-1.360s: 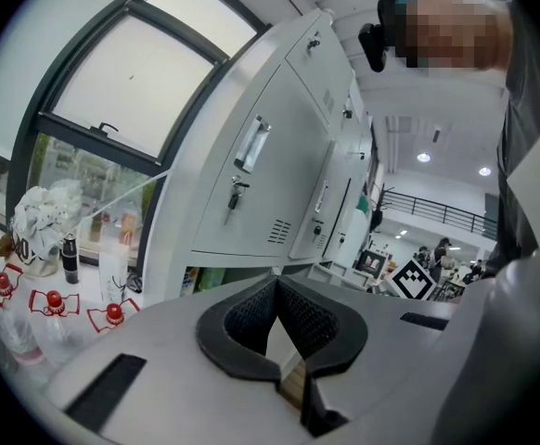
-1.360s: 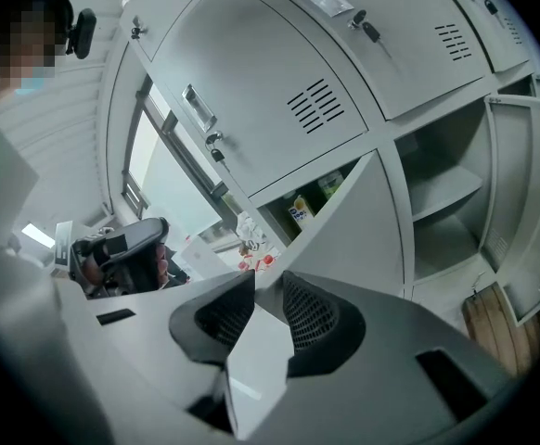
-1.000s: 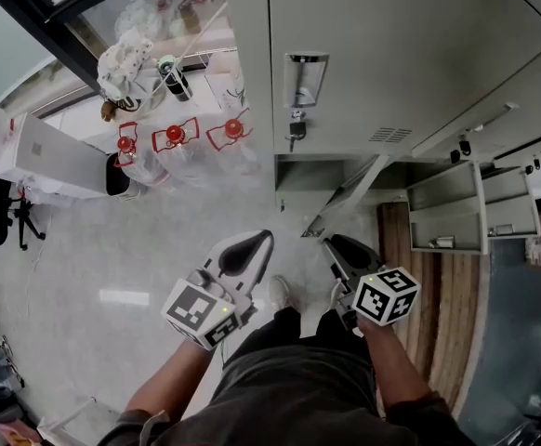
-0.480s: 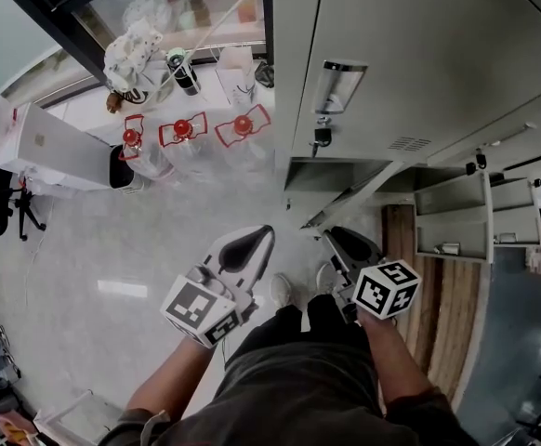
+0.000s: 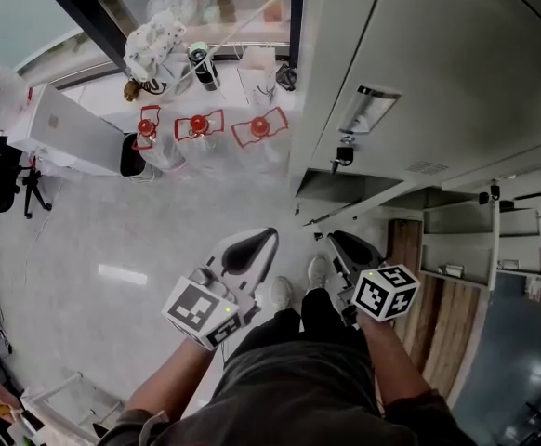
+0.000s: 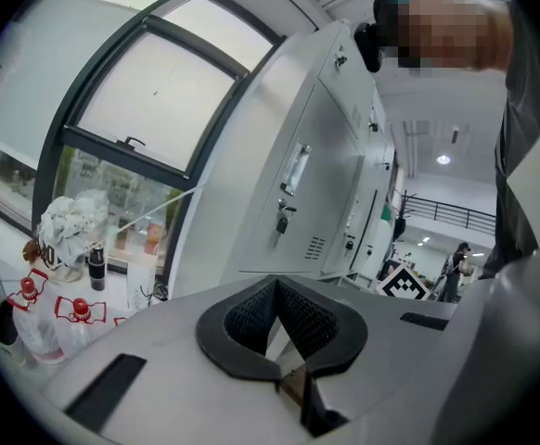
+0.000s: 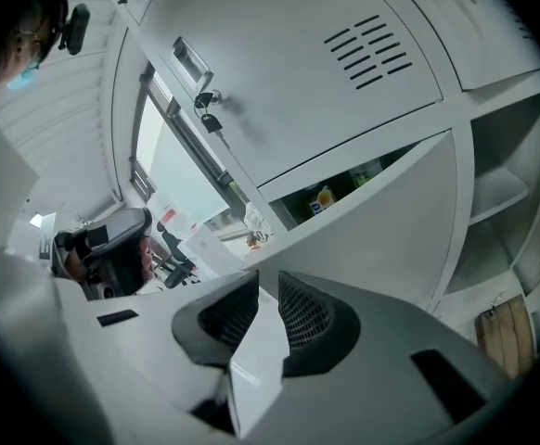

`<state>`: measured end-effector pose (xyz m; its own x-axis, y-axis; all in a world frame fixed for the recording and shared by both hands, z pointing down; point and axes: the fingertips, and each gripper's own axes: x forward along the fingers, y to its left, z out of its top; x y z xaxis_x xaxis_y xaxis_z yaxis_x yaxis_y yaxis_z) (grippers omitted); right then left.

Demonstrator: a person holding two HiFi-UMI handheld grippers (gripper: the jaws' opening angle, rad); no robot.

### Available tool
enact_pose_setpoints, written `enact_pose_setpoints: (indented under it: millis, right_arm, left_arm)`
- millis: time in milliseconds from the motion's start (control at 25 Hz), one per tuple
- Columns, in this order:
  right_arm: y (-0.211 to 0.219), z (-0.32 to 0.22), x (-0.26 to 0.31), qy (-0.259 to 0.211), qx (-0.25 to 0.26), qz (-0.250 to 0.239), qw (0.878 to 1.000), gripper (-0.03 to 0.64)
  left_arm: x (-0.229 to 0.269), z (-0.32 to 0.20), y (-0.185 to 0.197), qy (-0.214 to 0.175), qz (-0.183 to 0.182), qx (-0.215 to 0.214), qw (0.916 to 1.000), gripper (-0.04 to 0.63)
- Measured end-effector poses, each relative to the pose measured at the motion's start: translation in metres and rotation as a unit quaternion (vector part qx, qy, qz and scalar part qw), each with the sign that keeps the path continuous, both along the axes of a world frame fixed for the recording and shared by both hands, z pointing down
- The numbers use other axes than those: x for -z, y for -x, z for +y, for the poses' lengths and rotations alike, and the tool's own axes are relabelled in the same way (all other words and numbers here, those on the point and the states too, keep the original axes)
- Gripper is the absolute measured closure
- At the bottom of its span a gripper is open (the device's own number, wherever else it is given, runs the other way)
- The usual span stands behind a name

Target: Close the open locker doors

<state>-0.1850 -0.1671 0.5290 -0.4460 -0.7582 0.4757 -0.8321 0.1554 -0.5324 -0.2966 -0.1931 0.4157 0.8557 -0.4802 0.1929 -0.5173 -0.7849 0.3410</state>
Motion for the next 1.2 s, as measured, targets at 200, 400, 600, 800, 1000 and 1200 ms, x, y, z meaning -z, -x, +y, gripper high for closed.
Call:
enact_pose_setpoints:
  millis: [200,400,600,800,1000,1200]
  right_arm:
    - [0.003,-0.008,0.002,-0.003,0.018,0.000,1.000,0.552]
    - [0.003,-0.013,0.002,-0.003,0.034,-0.001,0.999,0.557]
    - [0.003,-0.017,0.002,-0.001,0.048,-0.002,0.999,0.560]
    - [0.002,-0.021,0.002,-0.001,0.059,-0.002,0.998,0.563]
    - [0.002,-0.024,0.003,-0.001,0.070,-0.001,0.998,0.569]
    - [0.000,-0.028,0.003,-0.001,0.080,-0.003,0.997,0.572]
  left_arm:
    - [0.000,-0.004,0.000,0.003,-0.005,0.012,0.9999,0.594]
    - [-0.001,-0.005,-0.001,0.008,-0.009,0.024,0.9996,0.594]
    - [-0.002,-0.006,0.000,0.010,-0.011,0.039,0.9991,0.594]
    - [-0.001,-0.007,0.000,0.008,-0.010,0.051,0.9986,0.593]
    - [-0.001,-0.007,-0.001,0.013,-0.013,0.059,0.9981,0.594]
    - [-0.001,-0.008,-0.003,0.010,-0.012,0.069,0.9975,0.593]
